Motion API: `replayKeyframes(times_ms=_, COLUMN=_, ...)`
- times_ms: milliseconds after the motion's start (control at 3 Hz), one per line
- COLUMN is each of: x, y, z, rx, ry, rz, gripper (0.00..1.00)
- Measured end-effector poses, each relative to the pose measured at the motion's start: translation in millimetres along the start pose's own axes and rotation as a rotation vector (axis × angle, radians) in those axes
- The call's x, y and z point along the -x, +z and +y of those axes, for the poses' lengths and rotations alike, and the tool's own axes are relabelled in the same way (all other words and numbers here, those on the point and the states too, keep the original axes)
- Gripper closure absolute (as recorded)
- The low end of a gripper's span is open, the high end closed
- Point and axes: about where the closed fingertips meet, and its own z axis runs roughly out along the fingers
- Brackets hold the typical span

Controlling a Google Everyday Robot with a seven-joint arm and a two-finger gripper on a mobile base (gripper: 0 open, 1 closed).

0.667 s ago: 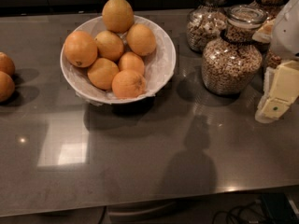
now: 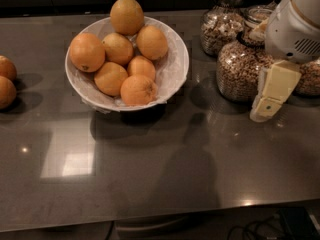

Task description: Pick orange from white bowl

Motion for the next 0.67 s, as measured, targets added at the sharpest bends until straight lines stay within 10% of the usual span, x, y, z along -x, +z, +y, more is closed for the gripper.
replayKeyframes(times_ms=667, x=83.0, y=26.1, z=-26.3, rx=-0.025, ry=-0.138, rz=-0.1, gripper=0.0)
